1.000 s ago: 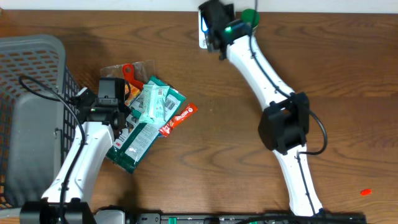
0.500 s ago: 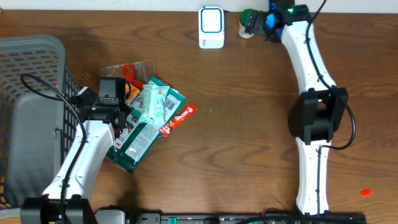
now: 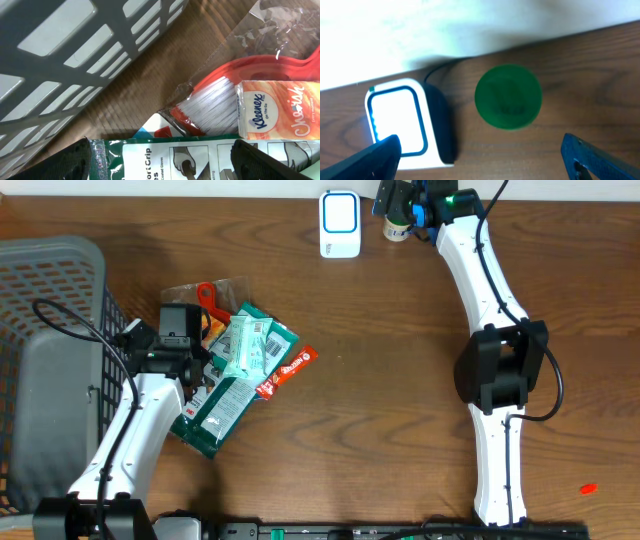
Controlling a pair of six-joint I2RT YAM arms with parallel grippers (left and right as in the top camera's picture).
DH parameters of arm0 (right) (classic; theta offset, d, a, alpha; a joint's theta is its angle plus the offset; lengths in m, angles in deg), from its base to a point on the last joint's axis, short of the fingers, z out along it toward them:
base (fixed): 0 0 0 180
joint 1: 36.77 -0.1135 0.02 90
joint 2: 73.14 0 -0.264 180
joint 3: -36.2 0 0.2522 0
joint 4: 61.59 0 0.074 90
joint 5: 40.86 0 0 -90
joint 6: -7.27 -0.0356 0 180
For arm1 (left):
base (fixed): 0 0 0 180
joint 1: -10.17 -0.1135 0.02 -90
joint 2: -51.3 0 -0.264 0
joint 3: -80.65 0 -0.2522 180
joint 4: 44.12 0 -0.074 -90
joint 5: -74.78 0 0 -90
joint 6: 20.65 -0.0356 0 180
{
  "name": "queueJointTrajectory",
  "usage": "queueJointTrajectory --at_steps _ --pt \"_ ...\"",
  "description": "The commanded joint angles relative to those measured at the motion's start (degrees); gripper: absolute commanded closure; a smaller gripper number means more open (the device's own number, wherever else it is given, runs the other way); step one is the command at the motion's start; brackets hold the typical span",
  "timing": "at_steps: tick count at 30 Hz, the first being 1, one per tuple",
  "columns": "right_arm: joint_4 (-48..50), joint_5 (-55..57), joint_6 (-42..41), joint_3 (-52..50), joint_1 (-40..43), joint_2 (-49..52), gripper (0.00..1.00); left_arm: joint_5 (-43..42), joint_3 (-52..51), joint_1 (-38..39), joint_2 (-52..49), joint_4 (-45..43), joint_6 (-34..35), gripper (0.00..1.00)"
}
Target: Scan the item barcode
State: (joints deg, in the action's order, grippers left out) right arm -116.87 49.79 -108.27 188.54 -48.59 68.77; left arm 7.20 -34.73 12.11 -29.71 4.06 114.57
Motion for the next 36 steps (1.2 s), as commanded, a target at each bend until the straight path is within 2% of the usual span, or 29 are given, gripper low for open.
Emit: queueJointTrajectory --at_steps 1,15,26,36 --pt "1.51 2.75 -2.4 0.52 0.76 0.59 0.01 0.63 -0.42 -0.37 -0.61 -0.15 1.16 0.11" --pt "3.52 2.29 -4.61 0.52 3.5 2.93 0.01 0.63 -0.42 -0.37 -0.66 -0.48 1.16 0.11" --pt "10.1 0.76 19.63 0.52 1.95 5.6 0.01 0.63 -0.42 -0.37 -0.68 -0.59 1.16 0.11" --pt "10.08 0.57 27.41 0.48 -0.2 10.01 0.01 0.63 -0.42 -0.37 -2.71 -1.36 1.16 0.11"
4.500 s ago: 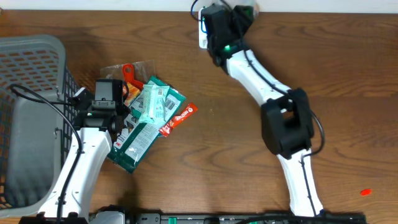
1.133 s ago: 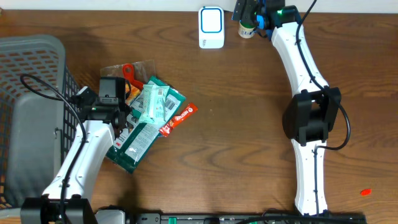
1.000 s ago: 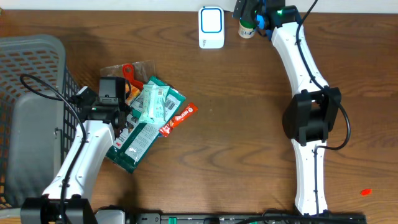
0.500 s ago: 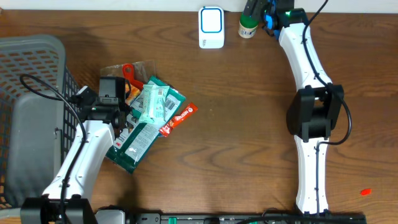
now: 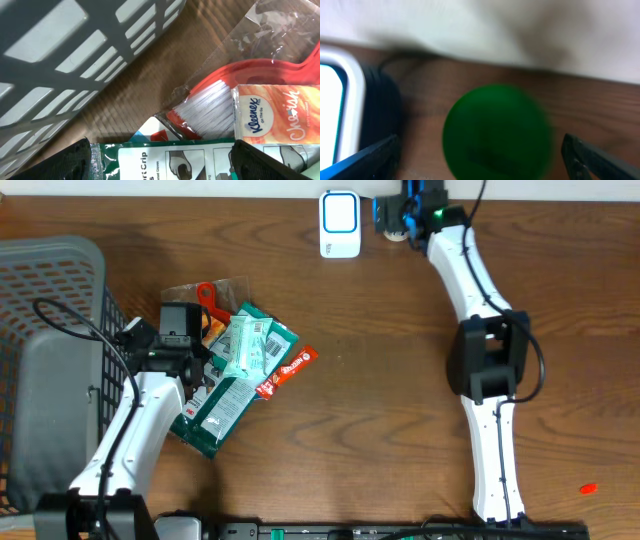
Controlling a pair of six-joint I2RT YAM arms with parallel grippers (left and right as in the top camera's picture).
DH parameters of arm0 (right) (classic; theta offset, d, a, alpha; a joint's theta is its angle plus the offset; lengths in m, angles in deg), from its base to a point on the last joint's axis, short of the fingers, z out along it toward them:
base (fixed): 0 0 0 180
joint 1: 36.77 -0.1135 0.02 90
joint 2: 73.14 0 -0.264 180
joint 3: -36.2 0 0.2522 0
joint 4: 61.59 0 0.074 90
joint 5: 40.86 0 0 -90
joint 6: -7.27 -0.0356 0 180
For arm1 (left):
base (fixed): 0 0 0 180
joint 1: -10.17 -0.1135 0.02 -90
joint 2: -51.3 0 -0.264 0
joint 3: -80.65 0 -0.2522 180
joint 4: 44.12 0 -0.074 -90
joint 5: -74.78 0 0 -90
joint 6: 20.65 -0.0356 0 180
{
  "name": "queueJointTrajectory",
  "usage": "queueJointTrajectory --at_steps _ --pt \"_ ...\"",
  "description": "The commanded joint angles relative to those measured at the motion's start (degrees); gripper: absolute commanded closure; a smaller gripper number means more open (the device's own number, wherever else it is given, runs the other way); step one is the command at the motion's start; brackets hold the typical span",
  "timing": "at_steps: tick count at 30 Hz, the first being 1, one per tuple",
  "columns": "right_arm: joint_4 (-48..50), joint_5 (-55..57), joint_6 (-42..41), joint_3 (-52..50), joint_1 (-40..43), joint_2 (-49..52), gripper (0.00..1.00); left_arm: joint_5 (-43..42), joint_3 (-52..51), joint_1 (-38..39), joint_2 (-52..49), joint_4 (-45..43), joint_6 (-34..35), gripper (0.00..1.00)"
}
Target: Scan the item barcode
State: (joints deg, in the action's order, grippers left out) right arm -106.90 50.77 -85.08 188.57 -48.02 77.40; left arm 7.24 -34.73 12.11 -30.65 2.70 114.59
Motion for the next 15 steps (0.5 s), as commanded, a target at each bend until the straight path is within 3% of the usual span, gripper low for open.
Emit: queueJointTrajectory --at_steps 1,10,15 --pt "0.22 -0.35 4.83 0.46 -0.87 1.64 0.01 0.59 -0.42 -0.37 -2.32 -0.2 1.14 0.11" --pt "1.09 2.25 6.34 0.46 -0.13 1.64 0.01 0.57 -0.42 -0.35 -5.46 -1.29 1.14 0.11" --pt "1.81 2.43 6.32 0.46 0.46 1.64 0.1 0.57 -0.42 -0.37 -5.49 -1.31 1.14 0.11"
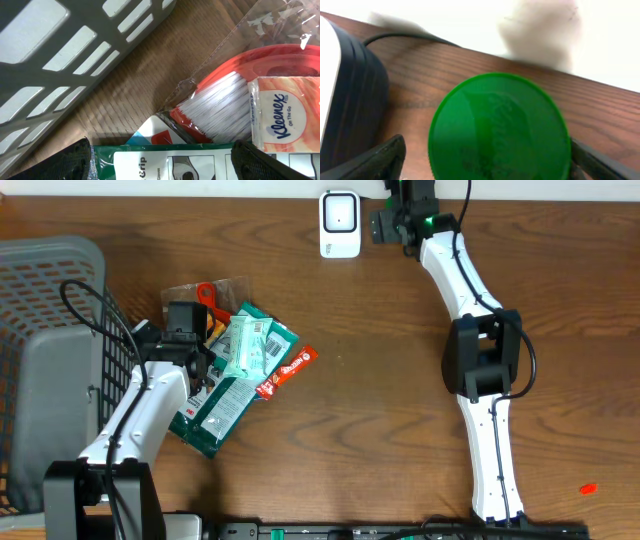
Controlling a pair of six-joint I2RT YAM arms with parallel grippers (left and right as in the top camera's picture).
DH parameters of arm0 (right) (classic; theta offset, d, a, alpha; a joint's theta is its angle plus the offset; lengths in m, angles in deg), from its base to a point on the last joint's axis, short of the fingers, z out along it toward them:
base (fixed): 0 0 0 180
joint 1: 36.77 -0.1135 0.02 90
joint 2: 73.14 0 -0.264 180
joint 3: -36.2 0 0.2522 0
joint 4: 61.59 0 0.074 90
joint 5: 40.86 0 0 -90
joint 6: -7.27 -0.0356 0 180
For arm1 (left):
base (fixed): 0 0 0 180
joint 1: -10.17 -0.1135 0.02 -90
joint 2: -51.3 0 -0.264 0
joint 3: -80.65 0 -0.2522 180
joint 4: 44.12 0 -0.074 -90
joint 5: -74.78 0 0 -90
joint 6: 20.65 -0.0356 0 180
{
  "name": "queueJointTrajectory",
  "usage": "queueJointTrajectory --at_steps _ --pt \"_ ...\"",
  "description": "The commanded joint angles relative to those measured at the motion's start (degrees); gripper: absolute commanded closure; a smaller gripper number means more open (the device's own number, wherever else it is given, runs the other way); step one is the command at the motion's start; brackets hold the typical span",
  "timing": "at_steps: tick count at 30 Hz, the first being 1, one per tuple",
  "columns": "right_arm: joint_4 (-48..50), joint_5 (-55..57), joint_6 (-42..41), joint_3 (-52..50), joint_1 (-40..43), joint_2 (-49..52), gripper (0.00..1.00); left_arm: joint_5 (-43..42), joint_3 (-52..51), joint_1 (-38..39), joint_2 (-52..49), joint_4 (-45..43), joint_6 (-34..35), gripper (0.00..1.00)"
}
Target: Scan the item barcode
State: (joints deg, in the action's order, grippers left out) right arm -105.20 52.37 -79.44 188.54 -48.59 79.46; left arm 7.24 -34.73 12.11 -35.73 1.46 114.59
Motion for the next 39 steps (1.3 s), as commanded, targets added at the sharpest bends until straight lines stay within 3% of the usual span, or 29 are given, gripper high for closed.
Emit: queueJointTrajectory --at_steps 1,5,11,20,25,31,35,39 --pt "0.09 0.85 0.7 0.48 1.11 -0.42 0.12 0.57 -0.42 -0.37 -0.42 -0.11 1.14 0.11" --pt "0.0 0.81 0.68 0.37 1.38 -0.39 0.21 0.57 -0.42 -0.35 -0.42 -0.24 1.14 0.11" --pt "-0.98 0.81 0.85 0.37 1.27 1.11 0.1 0.57 -0.42 -0.35 -0.42 -0.24 1.14 0.11" --pt "-2.51 -0.96 7.78 0.37 0.92 4.09 0.15 0.59 -0.42 -0.37 -0.42 -0.44 1.14 0.11" --pt "-0.28 -0.94 9.14 0.39 0.61 4.09 0.12 0.59 -0.42 -0.37 -0.44 -0.83 1.11 0.11" --pt "1.44 0.48 3.52 0.39 0.04 4.09 0.08 0.59 -0.42 -0.37 -0.44 -1.11 1.14 0.11" --pt "2.32 1.88 -3.54 0.39 -0.7 4.07 0.1 0.59 -0.42 -0.37 -0.44 -1.14 1.14 0.11" --pt "3.37 1.64 -4.72 0.39 -1.42 4.07 0.18 0.61 -0.42 -0.37 -0.44 -1.11 1.11 0.11"
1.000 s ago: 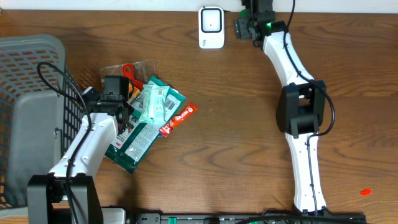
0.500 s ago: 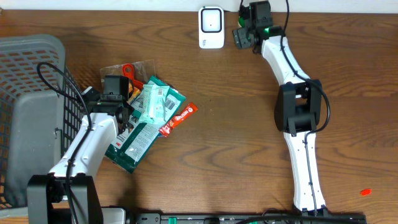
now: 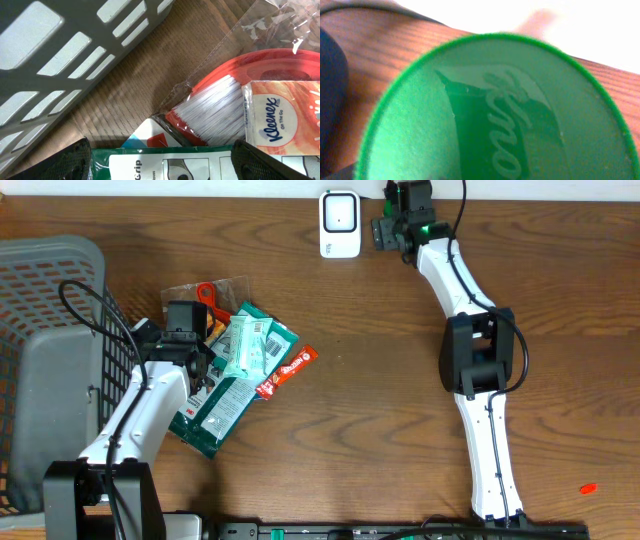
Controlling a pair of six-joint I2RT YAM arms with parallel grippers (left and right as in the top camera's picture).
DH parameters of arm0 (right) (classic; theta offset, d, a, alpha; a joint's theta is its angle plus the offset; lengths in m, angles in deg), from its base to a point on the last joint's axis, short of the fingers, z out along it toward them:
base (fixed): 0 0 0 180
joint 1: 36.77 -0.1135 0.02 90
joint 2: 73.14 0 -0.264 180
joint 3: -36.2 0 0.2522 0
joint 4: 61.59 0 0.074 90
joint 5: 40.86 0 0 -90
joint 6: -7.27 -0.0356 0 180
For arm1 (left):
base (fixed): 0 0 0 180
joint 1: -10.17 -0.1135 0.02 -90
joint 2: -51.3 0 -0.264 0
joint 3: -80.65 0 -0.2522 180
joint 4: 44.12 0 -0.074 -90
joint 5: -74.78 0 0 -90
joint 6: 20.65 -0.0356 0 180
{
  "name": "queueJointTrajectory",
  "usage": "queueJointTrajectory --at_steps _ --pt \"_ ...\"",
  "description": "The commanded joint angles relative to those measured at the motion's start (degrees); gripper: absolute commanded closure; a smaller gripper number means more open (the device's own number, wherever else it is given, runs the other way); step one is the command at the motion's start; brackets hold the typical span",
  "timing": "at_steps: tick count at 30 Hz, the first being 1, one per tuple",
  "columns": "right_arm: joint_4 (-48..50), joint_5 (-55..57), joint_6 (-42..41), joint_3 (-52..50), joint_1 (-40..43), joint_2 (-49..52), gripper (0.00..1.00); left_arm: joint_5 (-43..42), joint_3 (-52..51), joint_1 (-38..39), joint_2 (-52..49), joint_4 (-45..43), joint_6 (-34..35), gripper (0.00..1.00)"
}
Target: Scan the item barcode
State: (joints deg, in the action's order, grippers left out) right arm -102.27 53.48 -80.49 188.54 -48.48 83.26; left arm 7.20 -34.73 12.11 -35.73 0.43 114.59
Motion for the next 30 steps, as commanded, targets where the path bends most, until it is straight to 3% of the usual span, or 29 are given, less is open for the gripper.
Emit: queueJointTrajectory --at_steps 1,5,14,25,30 --pt "0.61 0.11 -2.93 0.39 -1.68 0.26 0.21 0.63 -0.42 -0.37 -0.44 -0.09 1.11 0.11" --pt "0.35 -3.3 3.19 0.39 -2.03 0.28 0.3 0.66 -0.42 -0.37 -0.44 -0.09 1.11 0.11" --pt "-3.1 -3.08 7.23 0.39 -1.44 0.28 0.52 0.81 -0.42 -0.37 -0.44 -0.09 1.11 0.11" --pt "-10.69 4.72 23.8 0.39 0.7 0.26 0.58 0.81 -0.42 -0.37 -0.44 -0.09 1.11 0.11" --pt "-13.0 9.11 25.73 0.39 1.68 0.28 0.52 0.81 -0.42 -0.37 -0.46 -0.26 1.11 0.11"
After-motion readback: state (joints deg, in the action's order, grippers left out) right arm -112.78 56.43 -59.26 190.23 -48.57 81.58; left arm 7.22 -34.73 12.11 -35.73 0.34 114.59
